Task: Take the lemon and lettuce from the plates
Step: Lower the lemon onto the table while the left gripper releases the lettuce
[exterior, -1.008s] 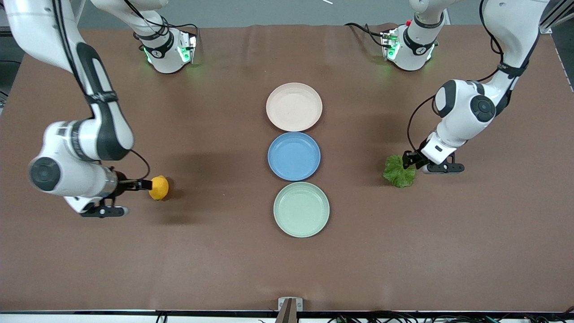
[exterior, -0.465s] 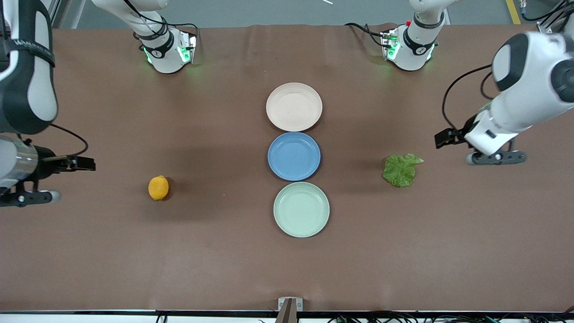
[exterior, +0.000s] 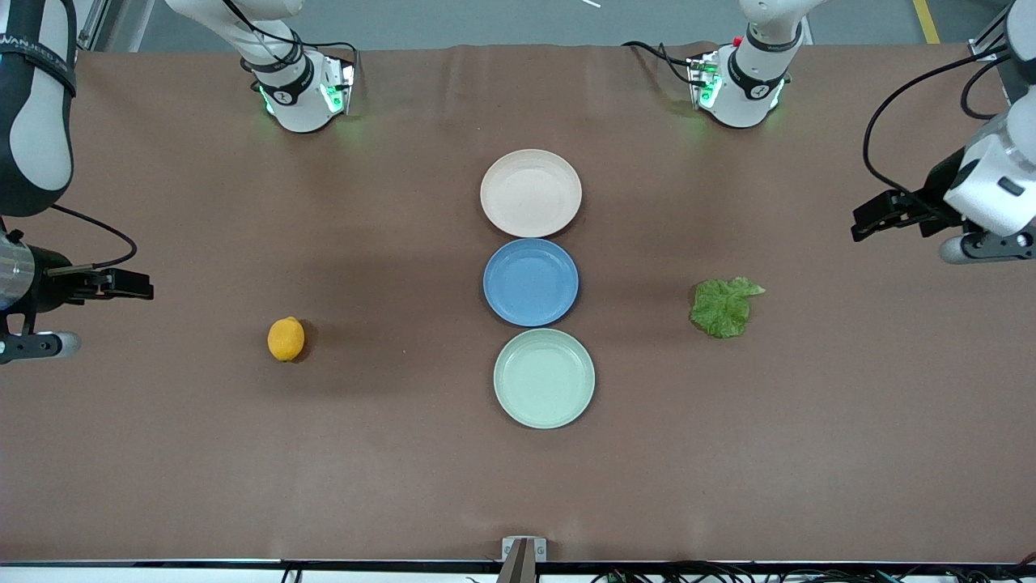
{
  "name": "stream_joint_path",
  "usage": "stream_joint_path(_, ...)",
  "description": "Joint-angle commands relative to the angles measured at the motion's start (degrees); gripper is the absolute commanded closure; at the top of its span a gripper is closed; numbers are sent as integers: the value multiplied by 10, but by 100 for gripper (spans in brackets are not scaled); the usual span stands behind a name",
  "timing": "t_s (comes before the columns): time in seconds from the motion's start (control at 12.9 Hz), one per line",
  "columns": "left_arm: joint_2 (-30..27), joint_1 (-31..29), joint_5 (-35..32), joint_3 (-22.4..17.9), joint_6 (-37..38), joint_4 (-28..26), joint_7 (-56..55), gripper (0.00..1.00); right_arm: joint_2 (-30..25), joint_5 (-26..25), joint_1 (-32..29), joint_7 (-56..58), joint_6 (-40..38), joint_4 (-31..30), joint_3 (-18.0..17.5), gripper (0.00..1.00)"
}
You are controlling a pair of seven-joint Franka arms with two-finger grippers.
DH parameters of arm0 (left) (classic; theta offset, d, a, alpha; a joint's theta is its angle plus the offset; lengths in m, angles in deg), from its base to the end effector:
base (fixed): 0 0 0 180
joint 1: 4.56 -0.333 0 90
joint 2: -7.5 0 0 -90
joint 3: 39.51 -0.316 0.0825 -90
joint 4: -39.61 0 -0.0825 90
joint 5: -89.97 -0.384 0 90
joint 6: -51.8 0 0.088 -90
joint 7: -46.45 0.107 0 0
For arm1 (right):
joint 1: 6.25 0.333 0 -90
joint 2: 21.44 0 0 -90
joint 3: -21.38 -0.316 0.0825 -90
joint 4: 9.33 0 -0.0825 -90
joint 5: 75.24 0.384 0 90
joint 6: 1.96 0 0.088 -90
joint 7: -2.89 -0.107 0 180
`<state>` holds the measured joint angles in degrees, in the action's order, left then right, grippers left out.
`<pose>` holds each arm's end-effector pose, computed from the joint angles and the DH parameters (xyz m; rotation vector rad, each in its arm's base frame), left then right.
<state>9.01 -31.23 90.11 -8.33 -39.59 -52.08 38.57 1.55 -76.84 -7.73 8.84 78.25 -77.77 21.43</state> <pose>0.5609 -0.0408 0.6000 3.1269 0.0921 -0.0459 0.6505 -0.0206 0.5425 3.1088 0.1168 -0.3078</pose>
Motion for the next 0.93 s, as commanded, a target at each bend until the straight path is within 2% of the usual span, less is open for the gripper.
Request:
stream_joint_path(0.0, -11, -4, 20, -4, 30, 24, 8, 0, -38, 53, -33, 7, 2, -33, -5, 0)
stream_joint_path(0.08, -17, 13, 35, -35, 31, 25, 9, 0, -56, 48, -27, 8, 13, -53, -6, 0)
stream_joint_path(0.16, -25, 72, 42, -93, 33, 23, 9, 0, -79, 39, -14, 7, 30, -84, -6, 0)
stream_joint_path(0.23, -29, 141, 43, -168, 39, 22, 11, 0, -120, 24, 1, 6, 69, -145, -5, 0)
stream_joint_path(0.31, -33, 195, 43, -221, 42, 20, 11, 0, -163, 13, 5, 5, 112, -211, -6, 0)
stream_joint_path(0.39, -34, 225, 42, -253, 46, 20, 11, 0, -195, 11, 6, 5, 142, -261, -6, 0)
stream_joint_path(0.47, -35, 249, 43, -275, 46, 20, 11, 0, -217, 10, 7, 5, 153, -293, -6, 0)
stream_joint_path(0.62, -40, 281, 42, -313, 47, 19, 10, 0, -229, 9, 13, 4, 145, -300, -4, 0)
stream_joint_path(0.85, -40, 282, 42, -315, 47, 19, 10, 0, -250, 8, 10, 4, 122, -301, -4, 0)
